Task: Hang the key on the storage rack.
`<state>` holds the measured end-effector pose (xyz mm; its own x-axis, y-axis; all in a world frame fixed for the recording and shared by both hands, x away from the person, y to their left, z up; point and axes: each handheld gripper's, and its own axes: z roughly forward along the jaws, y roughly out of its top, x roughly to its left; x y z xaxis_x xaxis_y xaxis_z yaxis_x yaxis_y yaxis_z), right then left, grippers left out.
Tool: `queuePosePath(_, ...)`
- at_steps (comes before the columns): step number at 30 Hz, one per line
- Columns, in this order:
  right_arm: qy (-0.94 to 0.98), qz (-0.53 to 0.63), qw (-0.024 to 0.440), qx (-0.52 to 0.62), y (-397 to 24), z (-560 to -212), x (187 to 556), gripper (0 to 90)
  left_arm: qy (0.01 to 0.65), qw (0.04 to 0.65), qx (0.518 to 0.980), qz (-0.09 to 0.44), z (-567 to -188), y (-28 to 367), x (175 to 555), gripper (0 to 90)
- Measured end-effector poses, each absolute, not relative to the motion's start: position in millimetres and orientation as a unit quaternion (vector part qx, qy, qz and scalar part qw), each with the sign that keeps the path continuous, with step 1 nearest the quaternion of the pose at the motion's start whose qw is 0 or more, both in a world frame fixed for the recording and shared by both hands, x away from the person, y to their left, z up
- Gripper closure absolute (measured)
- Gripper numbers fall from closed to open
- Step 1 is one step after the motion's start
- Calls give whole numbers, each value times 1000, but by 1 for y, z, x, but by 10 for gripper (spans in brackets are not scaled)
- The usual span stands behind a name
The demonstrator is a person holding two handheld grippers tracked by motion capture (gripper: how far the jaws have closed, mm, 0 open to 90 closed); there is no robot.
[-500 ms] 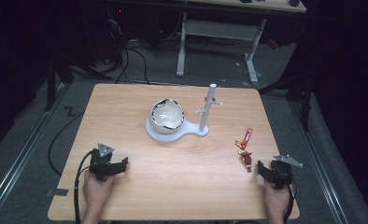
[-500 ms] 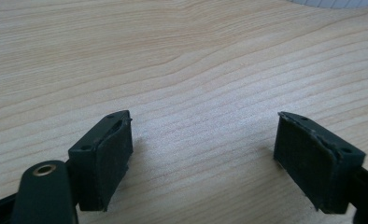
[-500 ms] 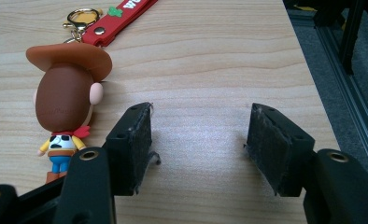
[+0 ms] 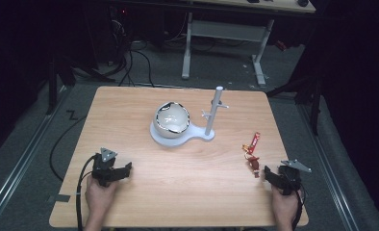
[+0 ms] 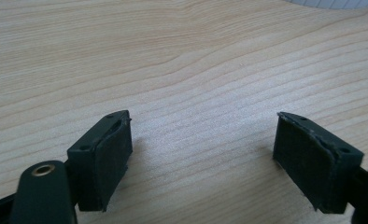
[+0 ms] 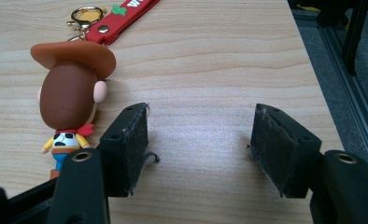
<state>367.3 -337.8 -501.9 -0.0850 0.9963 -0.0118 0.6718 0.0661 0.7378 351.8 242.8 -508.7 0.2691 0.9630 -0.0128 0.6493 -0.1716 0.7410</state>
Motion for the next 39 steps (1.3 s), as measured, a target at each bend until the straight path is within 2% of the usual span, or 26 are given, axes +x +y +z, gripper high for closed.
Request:
queuePosePath(15, 676, 295, 276, 617, -337, -502, 368, 383, 555, 327, 726, 241, -509, 243, 352, 202)
queuePosePath(25, 674, 325, 268, 607, -336, -500, 362, 498, 555, 326, 726, 241, -509, 243, 352, 202)
queuePosePath(39, 677, 364, 251, 588, -331, -492, 353, 544, 555, 327, 726, 241, -509, 243, 352, 202)
